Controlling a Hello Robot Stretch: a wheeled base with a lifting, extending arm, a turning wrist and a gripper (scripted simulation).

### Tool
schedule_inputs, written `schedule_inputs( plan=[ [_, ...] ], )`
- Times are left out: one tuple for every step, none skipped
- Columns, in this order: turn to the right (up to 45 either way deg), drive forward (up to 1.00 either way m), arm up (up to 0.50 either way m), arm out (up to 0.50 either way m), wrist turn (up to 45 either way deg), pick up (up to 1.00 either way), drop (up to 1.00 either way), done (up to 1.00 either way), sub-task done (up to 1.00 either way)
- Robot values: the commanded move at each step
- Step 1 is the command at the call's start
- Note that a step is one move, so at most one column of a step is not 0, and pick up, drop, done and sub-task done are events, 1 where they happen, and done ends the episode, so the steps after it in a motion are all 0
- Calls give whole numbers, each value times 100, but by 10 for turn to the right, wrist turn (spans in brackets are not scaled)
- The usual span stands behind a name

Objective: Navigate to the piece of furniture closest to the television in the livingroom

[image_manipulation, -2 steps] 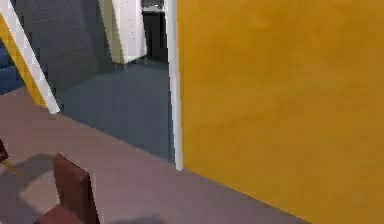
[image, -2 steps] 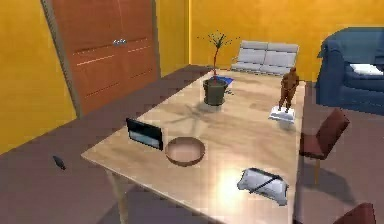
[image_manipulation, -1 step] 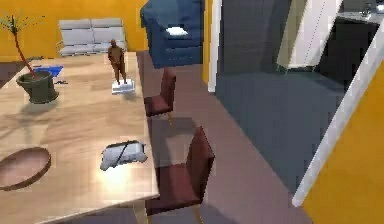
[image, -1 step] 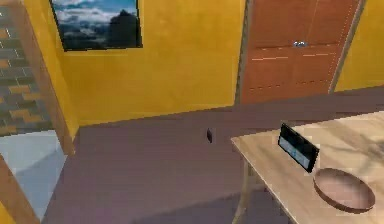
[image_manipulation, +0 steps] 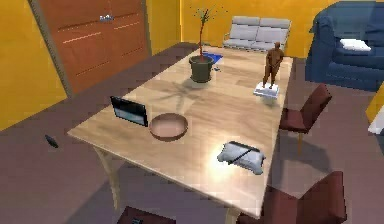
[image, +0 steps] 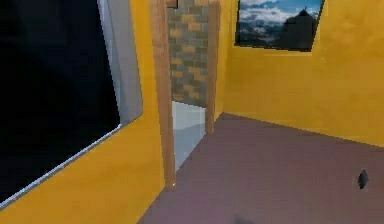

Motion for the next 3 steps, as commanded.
schedule_inputs(
  plan=[
    [0, 30, 0, 0, 0, 0, 0, 0, 0],
    [390, 0, 0, 0, 0, 0, 0, 0, 0],
    [0, 45, 0, 0, 0, 0, 0, 0, 0]
  ],
)
